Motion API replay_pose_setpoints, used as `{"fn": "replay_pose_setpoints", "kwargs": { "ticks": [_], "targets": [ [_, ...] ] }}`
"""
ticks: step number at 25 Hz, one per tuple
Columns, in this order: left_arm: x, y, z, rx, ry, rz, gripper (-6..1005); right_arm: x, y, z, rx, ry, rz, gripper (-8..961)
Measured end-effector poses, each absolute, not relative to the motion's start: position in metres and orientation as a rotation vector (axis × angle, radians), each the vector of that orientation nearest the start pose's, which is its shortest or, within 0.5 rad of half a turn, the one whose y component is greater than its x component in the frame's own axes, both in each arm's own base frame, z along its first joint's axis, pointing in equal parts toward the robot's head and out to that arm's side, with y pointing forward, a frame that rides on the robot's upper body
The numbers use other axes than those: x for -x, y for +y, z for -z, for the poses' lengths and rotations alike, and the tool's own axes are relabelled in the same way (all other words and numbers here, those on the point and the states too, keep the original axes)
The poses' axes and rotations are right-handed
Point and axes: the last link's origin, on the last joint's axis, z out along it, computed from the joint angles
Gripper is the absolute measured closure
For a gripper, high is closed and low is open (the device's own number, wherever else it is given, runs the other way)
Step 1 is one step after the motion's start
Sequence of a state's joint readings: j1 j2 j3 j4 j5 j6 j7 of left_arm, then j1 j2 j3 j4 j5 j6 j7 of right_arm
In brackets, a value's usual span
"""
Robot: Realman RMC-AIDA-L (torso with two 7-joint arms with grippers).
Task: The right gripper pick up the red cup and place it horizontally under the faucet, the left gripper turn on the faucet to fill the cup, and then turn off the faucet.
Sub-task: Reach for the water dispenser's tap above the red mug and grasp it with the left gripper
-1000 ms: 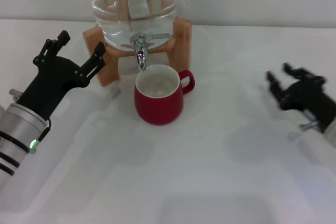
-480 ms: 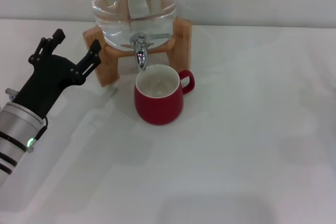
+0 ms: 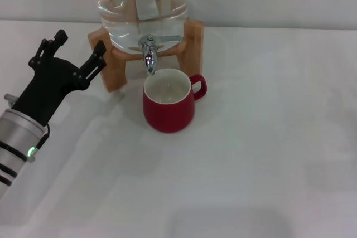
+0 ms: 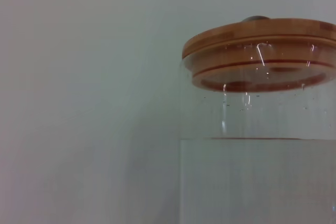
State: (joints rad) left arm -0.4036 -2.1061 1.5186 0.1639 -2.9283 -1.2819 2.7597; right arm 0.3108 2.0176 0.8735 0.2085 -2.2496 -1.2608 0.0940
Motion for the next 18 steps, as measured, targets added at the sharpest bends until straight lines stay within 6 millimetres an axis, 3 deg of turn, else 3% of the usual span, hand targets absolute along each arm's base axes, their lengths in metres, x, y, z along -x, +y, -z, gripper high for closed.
{"fn": "replay_pose_setpoints", "kwargs": {
  "ticks": [18],
  "targets": [
    [0.311,0.303,0.018,1.767,-0.462,0.908,108,-0.362,0.295,-0.018,1.506,0.506,-0.661,548]
  ]
}}
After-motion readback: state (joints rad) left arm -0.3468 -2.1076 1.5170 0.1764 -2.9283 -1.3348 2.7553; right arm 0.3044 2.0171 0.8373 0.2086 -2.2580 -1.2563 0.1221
